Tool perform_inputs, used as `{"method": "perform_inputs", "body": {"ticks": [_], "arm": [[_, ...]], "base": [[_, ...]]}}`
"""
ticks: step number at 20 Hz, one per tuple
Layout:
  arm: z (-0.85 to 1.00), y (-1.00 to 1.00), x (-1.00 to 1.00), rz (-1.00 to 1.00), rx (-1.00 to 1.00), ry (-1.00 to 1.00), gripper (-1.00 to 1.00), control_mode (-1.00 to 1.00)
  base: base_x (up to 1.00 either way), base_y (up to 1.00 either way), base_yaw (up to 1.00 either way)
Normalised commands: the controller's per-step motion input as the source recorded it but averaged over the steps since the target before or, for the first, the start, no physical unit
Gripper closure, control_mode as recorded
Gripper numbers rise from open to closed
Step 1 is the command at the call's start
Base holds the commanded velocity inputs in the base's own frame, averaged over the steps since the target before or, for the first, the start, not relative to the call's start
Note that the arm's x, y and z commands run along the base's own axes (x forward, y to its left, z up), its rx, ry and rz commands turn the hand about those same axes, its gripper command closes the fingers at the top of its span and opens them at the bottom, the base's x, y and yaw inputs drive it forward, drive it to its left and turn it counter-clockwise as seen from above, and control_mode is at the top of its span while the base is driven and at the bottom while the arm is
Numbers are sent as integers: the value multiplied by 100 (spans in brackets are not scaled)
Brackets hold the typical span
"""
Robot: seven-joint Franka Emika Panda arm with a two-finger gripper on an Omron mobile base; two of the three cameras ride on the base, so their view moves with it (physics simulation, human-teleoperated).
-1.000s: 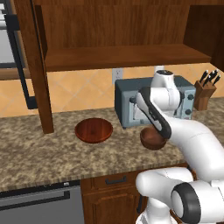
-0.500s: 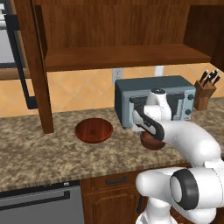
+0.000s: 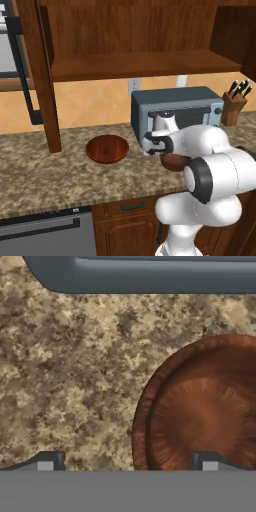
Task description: Pick up the bowls on the counter and stack them on top of one another in the open cabinet. Place the smaller bowl on top of the larger bowl.
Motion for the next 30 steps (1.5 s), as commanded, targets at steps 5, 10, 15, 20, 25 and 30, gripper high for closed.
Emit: {"method": "perform_inputs", "body": {"ticks": [5,10,15,20,25,30], "arm": [[-47,-4,34,0,-3,0,-100,-100],[-34,-7,8,0,0,0,-100,-100],[-18,-10,6,0,0,0,100,-100],[-1,-17,-12,0,1,0,100,-100],[11,7,-60,7,3,-4,100,-100],[68,90,-97,19,0,-6,100,-100]], "base": [[0,0,0],[0,0,0],[0,0,0],[0,0,0],[0,0,0],[0,0,0]]}}
